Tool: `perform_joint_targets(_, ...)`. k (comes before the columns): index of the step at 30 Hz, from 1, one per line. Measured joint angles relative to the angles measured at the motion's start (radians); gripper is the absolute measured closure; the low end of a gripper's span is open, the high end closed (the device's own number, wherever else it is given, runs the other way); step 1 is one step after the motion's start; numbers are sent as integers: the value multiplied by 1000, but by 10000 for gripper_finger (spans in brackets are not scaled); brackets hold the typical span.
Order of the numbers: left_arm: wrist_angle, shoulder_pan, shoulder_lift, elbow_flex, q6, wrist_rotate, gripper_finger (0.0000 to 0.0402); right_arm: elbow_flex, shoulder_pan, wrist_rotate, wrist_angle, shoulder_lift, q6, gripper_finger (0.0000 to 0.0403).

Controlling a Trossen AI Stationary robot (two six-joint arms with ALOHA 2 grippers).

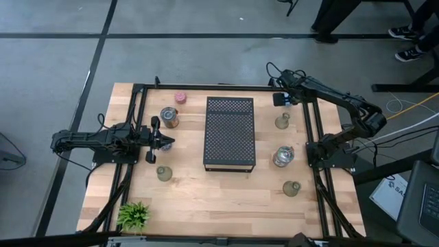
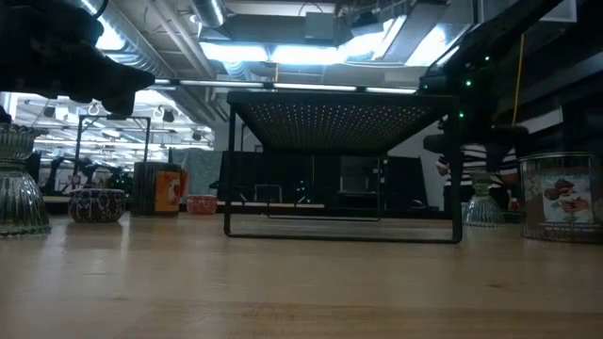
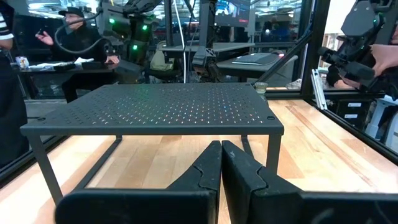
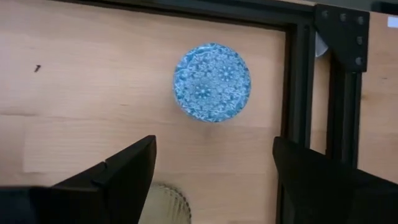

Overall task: Pick & Place candle stick holders
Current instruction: Put the patterned blue scented candle on the shelf

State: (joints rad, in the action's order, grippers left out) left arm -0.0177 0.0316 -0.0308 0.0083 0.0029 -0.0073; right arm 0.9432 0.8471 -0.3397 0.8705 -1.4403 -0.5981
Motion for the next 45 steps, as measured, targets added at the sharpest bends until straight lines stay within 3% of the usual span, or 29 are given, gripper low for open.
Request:
perform_joint_targets(14, 0, 0, 0, 0, 0, 0, 395, 0, 0, 8, -26, 0, -25, 77)
perform_joint_targets(25, 0, 0, 0, 0, 0, 0, 395, 0, 0, -50, -30, -2, -113, 5)
perform_joint_targets(45, 0, 0, 0, 0, 1, 0, 395, -2, 76, -20, -100, -174, -113, 7)
